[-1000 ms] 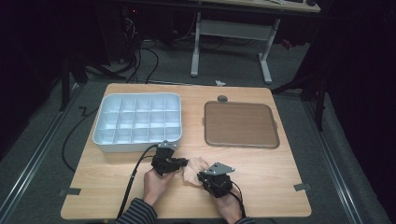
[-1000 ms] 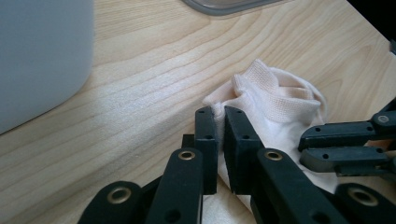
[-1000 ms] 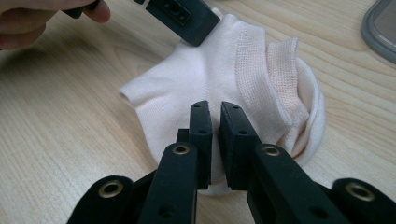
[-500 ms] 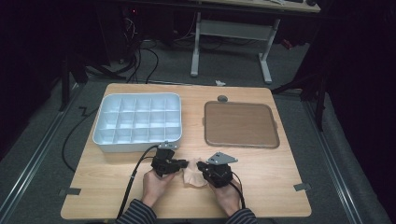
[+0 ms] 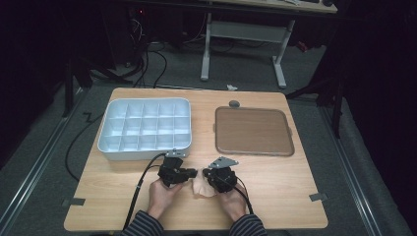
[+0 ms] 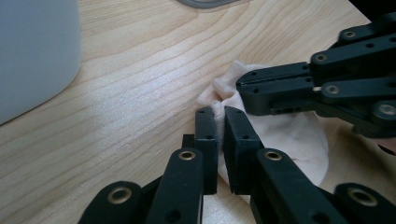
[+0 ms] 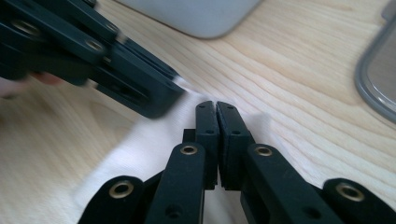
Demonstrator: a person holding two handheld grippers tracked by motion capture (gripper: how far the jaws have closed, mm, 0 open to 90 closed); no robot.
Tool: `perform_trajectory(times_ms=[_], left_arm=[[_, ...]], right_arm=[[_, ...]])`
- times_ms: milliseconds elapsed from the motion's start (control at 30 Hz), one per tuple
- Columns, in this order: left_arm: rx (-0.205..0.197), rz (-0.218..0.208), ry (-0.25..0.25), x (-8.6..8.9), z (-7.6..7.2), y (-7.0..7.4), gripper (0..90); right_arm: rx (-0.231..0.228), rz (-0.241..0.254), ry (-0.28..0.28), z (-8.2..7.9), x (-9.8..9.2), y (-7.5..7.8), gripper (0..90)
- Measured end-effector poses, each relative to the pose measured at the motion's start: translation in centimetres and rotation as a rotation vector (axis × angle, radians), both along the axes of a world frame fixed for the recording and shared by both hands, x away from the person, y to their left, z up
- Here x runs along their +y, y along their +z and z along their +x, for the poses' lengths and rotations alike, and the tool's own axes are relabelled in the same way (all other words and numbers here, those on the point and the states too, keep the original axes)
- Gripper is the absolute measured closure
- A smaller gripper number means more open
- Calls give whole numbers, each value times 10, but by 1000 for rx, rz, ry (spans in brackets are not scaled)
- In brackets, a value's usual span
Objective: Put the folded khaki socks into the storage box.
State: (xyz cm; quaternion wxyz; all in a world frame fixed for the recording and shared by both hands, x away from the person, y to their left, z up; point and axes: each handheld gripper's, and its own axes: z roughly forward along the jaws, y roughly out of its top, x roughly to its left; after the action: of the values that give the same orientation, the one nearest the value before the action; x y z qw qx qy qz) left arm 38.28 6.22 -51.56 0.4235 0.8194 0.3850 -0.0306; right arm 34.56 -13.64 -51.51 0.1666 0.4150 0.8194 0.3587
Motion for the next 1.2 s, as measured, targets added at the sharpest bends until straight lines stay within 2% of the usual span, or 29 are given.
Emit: perform_trajectory(times_ms=[300, 600, 800, 900, 967, 1067, 1200], left_arm=[[-7, -23, -8, 1, -4, 5, 848], [-11, -38, -7, 4, -4, 8, 851], [-21, -57, -11, 6, -6, 12, 852], [-28, -63, -10, 9, -6, 14, 853], [-19, -75, -7, 13, -5, 17, 855], [-41, -50, -10, 15, -8, 20, 856], [-38, -60, -2, 21, -6, 20, 856]], right_arm=[[-2, -19, -24, 1, -7, -6, 896], [-9, -33, -7, 2, -4, -7, 898], [5, -29, 5, 4, 0, -7, 898], [11, -33, 16, 6, 4, -6, 898], [30, -35, 31, 9, 10, -5, 898], [31, -45, 45, 10, 16, -4, 898], [24, -28, 51, 10, 25, -6, 898]])
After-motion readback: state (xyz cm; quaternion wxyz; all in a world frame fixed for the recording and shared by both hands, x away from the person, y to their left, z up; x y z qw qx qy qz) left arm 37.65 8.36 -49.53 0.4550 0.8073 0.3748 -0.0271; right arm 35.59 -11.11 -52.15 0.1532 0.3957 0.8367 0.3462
